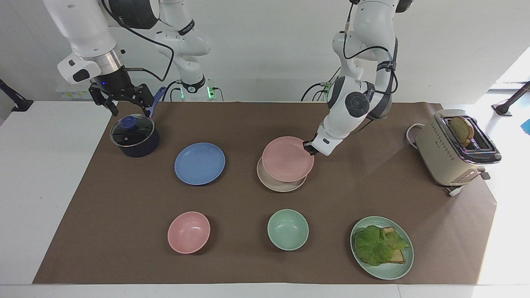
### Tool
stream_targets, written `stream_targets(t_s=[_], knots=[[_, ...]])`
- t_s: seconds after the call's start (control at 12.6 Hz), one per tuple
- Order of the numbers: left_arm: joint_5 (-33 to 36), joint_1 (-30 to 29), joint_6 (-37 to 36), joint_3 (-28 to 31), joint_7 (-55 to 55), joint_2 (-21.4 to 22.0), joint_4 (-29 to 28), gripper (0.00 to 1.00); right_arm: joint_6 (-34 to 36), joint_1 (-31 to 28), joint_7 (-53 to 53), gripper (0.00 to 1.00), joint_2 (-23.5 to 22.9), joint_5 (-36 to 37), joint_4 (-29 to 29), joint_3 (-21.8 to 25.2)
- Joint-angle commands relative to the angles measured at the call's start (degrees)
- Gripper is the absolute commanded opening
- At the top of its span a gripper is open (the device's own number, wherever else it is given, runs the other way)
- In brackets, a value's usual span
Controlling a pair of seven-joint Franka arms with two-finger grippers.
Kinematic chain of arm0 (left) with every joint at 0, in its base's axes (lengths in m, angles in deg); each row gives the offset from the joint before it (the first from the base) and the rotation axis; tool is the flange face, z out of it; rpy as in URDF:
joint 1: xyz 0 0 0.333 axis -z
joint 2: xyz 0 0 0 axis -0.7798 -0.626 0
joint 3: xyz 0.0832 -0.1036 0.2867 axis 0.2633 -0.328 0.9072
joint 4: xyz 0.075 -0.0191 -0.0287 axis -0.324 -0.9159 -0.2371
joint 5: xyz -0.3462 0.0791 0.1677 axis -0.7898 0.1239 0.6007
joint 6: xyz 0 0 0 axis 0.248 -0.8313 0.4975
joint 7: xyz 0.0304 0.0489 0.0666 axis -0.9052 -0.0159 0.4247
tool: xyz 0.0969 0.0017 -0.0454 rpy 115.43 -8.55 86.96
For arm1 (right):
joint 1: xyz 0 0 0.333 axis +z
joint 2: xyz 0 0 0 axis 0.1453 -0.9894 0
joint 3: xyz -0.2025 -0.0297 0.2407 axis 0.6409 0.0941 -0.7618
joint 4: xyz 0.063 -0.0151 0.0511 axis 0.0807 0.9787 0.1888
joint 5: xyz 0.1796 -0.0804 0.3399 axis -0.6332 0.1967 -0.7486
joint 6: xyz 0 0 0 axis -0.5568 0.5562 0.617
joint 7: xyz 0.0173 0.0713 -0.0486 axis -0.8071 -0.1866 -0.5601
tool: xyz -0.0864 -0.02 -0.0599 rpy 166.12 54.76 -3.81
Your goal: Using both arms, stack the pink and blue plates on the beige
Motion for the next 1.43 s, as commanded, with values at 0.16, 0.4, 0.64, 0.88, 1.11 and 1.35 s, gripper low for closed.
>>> stream_targets(t_s=[0.16,0.4,0.64,0.88,1.11,1.35], knots=[[2.22,-7.45,-1.77,1.09,-1.29,0.89,1.91,1.00,-4.48,-0.30,0.12,1.00,1.19,-0.37,4.37,-0.31],[7.59,-15.89,-6.69,1.18,-11.19,1.86,7.35,1.00,-9.04,-0.47,-0.14,1.00,1.10,-0.46,9.37,-0.31],[11.47,-20.04,-8.27,1.26,-22.03,4.14,11.39,1.00,-13.69,-0.30,-0.05,1.00,0.75,-0.38,15.60,-0.31],[11.56,-20.31,-14.25,2.58,-22.30,7.73,15.63,1.00,-20.81,1.19,-0.14,1.00,0.13,-0.46,24.12,-0.40],[11.55,-20.31,-14.26,2.49,-22.21,9.42,15.63,1.00,-28.29,3.03,0.03,1.00,-0.13,-0.46,29.77,-0.40],[11.55,-20.31,-14.35,2.49,-22.13,9.42,15.63,1.00,-31.62,3.22,0.03,1.00,-1.54,-3.08,32.57,-0.40]])
